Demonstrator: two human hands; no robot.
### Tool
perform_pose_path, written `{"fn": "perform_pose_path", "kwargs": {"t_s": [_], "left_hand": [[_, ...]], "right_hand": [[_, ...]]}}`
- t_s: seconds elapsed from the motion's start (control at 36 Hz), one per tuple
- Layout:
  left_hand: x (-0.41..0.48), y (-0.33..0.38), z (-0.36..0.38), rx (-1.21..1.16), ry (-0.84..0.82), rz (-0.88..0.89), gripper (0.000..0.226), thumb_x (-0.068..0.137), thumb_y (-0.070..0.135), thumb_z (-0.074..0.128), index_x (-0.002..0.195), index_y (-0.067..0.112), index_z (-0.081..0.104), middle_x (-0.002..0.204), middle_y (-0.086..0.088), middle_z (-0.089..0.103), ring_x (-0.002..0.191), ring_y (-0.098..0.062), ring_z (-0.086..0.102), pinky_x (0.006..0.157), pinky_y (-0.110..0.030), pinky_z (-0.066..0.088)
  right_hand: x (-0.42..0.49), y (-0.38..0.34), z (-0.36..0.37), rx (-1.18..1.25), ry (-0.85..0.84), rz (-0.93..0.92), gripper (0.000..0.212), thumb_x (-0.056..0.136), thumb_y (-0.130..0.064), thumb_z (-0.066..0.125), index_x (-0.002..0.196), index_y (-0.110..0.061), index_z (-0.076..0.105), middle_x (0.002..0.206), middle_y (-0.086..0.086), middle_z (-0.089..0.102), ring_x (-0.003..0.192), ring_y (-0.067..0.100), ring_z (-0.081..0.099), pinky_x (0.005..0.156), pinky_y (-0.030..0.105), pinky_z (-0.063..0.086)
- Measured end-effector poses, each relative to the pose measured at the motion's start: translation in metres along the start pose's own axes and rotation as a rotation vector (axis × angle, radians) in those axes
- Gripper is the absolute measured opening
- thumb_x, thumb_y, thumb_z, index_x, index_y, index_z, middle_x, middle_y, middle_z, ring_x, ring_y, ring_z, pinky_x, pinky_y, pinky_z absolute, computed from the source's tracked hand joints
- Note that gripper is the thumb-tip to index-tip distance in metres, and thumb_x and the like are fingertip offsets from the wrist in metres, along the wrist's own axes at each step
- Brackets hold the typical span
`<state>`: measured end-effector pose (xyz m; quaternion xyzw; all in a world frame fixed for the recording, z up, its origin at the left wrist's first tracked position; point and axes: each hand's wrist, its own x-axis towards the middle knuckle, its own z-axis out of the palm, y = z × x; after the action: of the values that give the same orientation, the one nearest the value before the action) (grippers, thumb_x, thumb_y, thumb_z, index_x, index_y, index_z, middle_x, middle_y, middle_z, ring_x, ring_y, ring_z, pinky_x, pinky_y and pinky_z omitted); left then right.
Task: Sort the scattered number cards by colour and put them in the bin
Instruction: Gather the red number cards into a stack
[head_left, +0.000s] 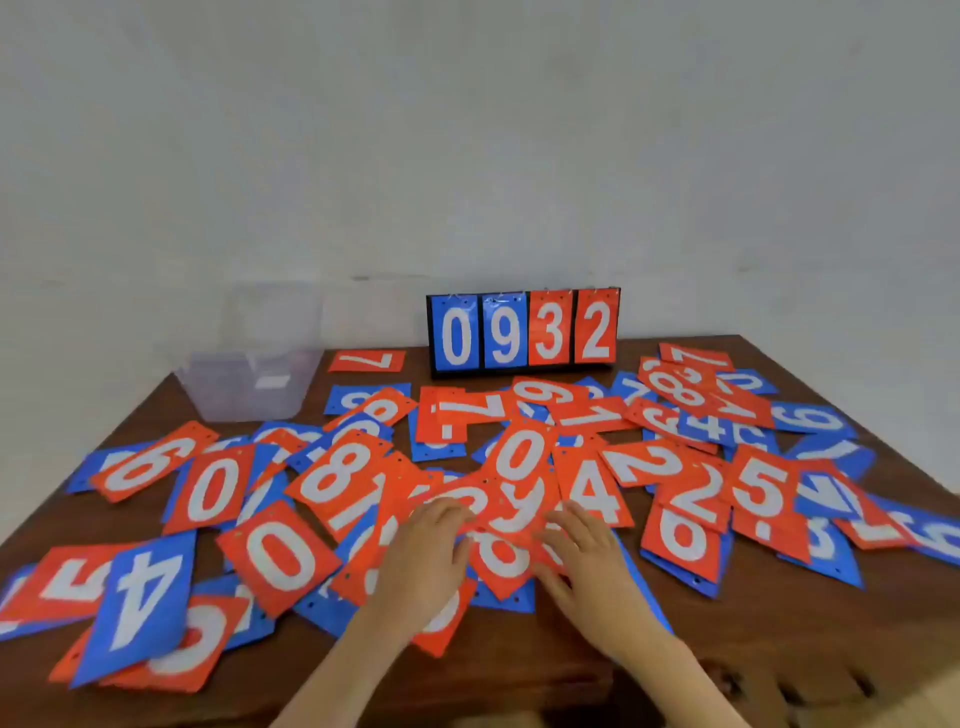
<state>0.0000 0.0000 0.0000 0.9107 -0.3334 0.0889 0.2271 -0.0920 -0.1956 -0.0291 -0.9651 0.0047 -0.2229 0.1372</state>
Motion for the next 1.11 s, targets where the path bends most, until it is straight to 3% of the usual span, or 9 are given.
{"fn": "perform_pose_path", "kwargs": {"t_s": [0.19,0.28,0.33,0.42,0.5,0.61,0.78,0.89,1.11], "left_hand": [[-0.061,0.02,-0.005,0.085,-0.165,-0.062,0.04,0.099,0.035,0.041,0.137,0.024,0.046,0.145,0.005,0.038,0.135,-0.014,0.033,0.111,-0.027,0.025],[-0.076,0.017,-0.013,0.138,-0.191,-0.108,0.051,0.096,0.047,0.041,0.141,0.022,0.041,0.15,0.002,0.033,0.139,-0.018,0.027,0.115,-0.032,0.022],[-0.085,0.015,-0.017,0.195,-0.301,-0.127,0.06,0.095,0.054,0.037,0.146,0.022,0.032,0.154,0.002,0.025,0.142,-0.017,0.021,0.117,-0.032,0.017],[-0.095,0.015,-0.024,0.194,-0.378,-0.078,0.062,0.094,0.054,0.04,0.148,0.025,0.028,0.155,0.007,0.023,0.142,-0.012,0.02,0.117,-0.03,0.014],[-0.104,0.014,-0.032,0.171,-0.402,0.006,0.057,0.094,0.046,0.048,0.146,0.029,0.032,0.154,0.012,0.027,0.143,-0.009,0.02,0.117,-0.027,0.008],[-0.114,0.008,-0.036,0.034,-0.344,-0.01,0.04,0.099,0.037,0.042,0.138,0.031,0.045,0.146,0.015,0.041,0.138,-0.008,0.03,0.11,-0.022,0.026],[-0.12,0.008,-0.032,-0.158,-0.072,-0.019,0.033,0.098,0.026,0.045,0.129,0.022,0.057,0.129,0.008,0.059,0.121,-0.005,0.052,0.098,-0.009,0.035],[-0.125,0.018,-0.029,-0.278,0.057,-0.001,0.034,0.094,0.03,0.048,0.124,0.021,0.06,0.122,0.009,0.061,0.114,0.006,0.049,0.091,0.004,0.031],[-0.105,0.044,-0.042,-0.676,0.265,-0.133,0.013,0.092,0.034,0.052,0.098,0.032,0.063,0.112,0.016,0.055,0.109,0.002,0.05,0.086,-0.006,0.04]], "right_hand": [[-0.047,-0.028,-0.007,-0.225,-0.179,0.038,0.054,0.086,-0.059,0.029,0.119,-0.03,0.061,0.134,-0.006,0.054,0.137,0.02,0.025,0.105,0.051,0.029],[-0.045,-0.042,-0.017,-0.136,-0.36,0.088,0.092,0.073,-0.076,-0.006,0.146,-0.032,0.028,0.158,-0.009,0.014,0.146,0.017,-0.008,0.113,0.042,-0.008],[-0.043,-0.05,-0.018,-0.122,-0.424,0.117,0.104,0.061,-0.073,-0.016,0.149,-0.032,0.019,0.159,-0.009,0.006,0.146,0.015,-0.013,0.111,0.039,-0.015],[-0.041,-0.058,-0.012,-0.13,-0.425,0.151,0.094,0.074,-0.076,-0.011,0.149,-0.029,0.023,0.159,-0.007,0.008,0.146,0.016,-0.012,0.114,0.041,-0.013],[-0.044,-0.063,-0.006,-0.154,-0.388,0.144,0.062,0.095,-0.054,0.009,0.148,-0.026,0.027,0.158,-0.004,0.012,0.147,0.019,-0.007,0.115,0.039,-0.009],[-0.048,-0.067,-0.006,-0.082,-0.323,0.045,0.047,0.101,-0.041,0.027,0.147,-0.03,0.026,0.157,-0.007,0.014,0.147,0.015,-0.003,0.115,0.032,-0.008],[-0.052,-0.08,-0.015,0.285,-0.225,-0.077,0.044,0.095,-0.024,0.053,0.137,-0.03,0.044,0.144,-0.015,0.038,0.139,0.0,0.02,0.115,0.022,0.016],[-0.048,-0.091,-0.022,0.289,-0.054,-0.061,0.024,0.093,-0.025,0.057,0.116,-0.022,0.065,0.119,-0.008,0.063,0.116,0.006,0.051,0.093,0.0,0.027],[-0.036,-0.081,-0.065,0.225,0.159,-0.188,0.024,0.088,-0.011,0.057,0.107,-0.014,0.071,0.103,0.0,0.068,0.098,0.007,0.049,0.083,0.01,0.038]]}}
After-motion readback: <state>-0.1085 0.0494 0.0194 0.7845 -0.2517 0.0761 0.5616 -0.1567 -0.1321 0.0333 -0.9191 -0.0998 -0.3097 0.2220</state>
